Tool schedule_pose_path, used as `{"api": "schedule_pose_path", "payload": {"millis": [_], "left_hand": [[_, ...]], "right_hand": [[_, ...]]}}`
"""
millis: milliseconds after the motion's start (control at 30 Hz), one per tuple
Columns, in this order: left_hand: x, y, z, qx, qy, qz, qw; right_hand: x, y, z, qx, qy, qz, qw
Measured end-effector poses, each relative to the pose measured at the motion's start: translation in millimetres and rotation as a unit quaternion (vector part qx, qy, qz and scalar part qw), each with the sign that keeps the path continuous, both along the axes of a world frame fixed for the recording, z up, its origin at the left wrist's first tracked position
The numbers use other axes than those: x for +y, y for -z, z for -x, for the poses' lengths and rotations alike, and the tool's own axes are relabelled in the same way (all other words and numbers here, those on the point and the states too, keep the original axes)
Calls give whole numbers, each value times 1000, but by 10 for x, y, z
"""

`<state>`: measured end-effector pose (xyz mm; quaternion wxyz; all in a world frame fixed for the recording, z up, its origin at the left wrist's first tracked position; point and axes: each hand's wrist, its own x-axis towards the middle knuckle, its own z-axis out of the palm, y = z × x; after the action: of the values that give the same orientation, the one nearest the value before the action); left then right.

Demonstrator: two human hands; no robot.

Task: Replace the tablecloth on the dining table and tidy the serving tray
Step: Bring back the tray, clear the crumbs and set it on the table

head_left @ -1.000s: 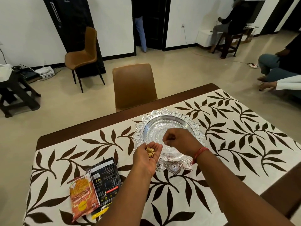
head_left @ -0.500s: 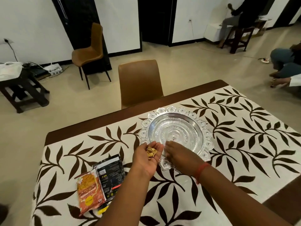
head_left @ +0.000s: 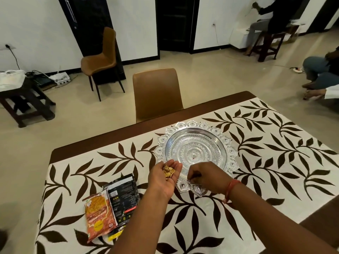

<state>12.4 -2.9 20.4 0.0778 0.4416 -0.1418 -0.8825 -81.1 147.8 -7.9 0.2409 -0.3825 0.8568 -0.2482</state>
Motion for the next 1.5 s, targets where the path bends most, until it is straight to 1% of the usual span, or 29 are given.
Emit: {"api": "schedule_pose_path", "payload": {"millis": [133, 200, 267, 300, 333, 400, 433, 467, 500, 533, 600, 633, 667, 700, 767, 867, 933, 1000, 1033, 1067, 1100, 1133, 1200, 1267, 1333, 1367, 1400, 1467, 1500], "left_hand": [[5, -21, 8, -2, 1, 7, 1000], [8, -26, 10, 2, -2, 9, 1000], [21, -25, 30, 3, -3, 16, 1000], [32, -18, 40, 3, -2, 19, 1000], [44, -15, 47, 4, -2, 21, 1000], [65, -1, 53, 9, -6, 8, 1000], [74, 3, 52, 14, -9, -4, 1000], [81, 6, 47, 16, -12, -17, 1000], [86, 4, 36, 18, -15, -28, 999], [94, 0, 23, 21, -19, -38, 999], [104, -17, -22, 34, -22, -54, 998], [99, -21, -44, 41, -23, -58, 997], [92, -24, -61, 45, -24, -59, 997], [72, -24, -83, 46, -27, -57, 997], [34, -8, -120, 42, -28, -53, 997], [-51, 45, -237, 35, -38, -53, 997], [-117, 71, -345, 24, -51, -55, 997], [-181, 115, -464, 3, -61, -60, 996], [-223, 136, -551, -7, -57, -63, 996], [-262, 179, -642, -16, -49, -60, 997], [-305, 177, -766, -17, -35, -50, 998], [-353, 199, -899, -20, -22, -35, 999], [-435, 191, -1220, -25, -9, -3, 1000], [-558, 186, -1621, -36, -35, 25, 998], [-713, 142, -2032, -73, -73, 65, 993], [-815, 129, -2308, -94, -99, 94, 986], [-932, 188, -2584, -113, -123, 112, 980], [-1169, 228, -3213, -129, -164, 160, 965], [-1250, 263, -3440, -121, -182, 173, 960]], "right_hand": [[-4, -41, 48, -26, -16, 19, 999], [3, -64, 64, -44, 21, 44, 998], [-35, -163, 43, -78, 83, 118, 986], [-79, -248, 14, -102, 96, 165, 976], [-136, -341, -4, -124, 87, 198, 968], [-251, -462, -2, -136, 50, 211, 967], [-288, -458, 42, -107, 57, 201, 972], [-306, -402, 128, -56, 82, 179, 979], [-301, -343, 214, 3, 108, 136, 985], [-273, -277, 286, 46, 119, 72, 989], [-204, -122, 287, 49, 81, -58, 994], [-175, -45, 224, 47, 45, -100, 993], [-152, 23, 136, 60, 13, -120, 991], [-135, 76, 34, 74, -5, -122, 990], [-75, 172, -147, 100, -8, -89, 991], [-29, 199, -308, 135, -19, -80, 987], [-51, 155, -428, 144, 31, -14, 989], [-125, 38, -634, 141, 105, 97, 980], [-209, -37, -803, 112, 139, 151, 972], [-323, -113, -999, 52, 176, 195, 964], [-466, -167, -1226, -35, 209, 229, 950], [-622, -194, -1462, -125, 240, 260, 927], [-916, -170, -1913, -267, 283, 307, 869], [-1219, -126, -2334, -338, 304, 320, 831], [-1506, -123, -2733, -395, 301, 318, 807], [-1679, -125, -2986, -428, 283, 317, 797], [-1843, -166, -3262, -454, 262, 305, 795], [-2134, -234, -3869, -454, 217, 263, 823], [-2248, -125, -4097, -450, 201, 240, 836]]}}
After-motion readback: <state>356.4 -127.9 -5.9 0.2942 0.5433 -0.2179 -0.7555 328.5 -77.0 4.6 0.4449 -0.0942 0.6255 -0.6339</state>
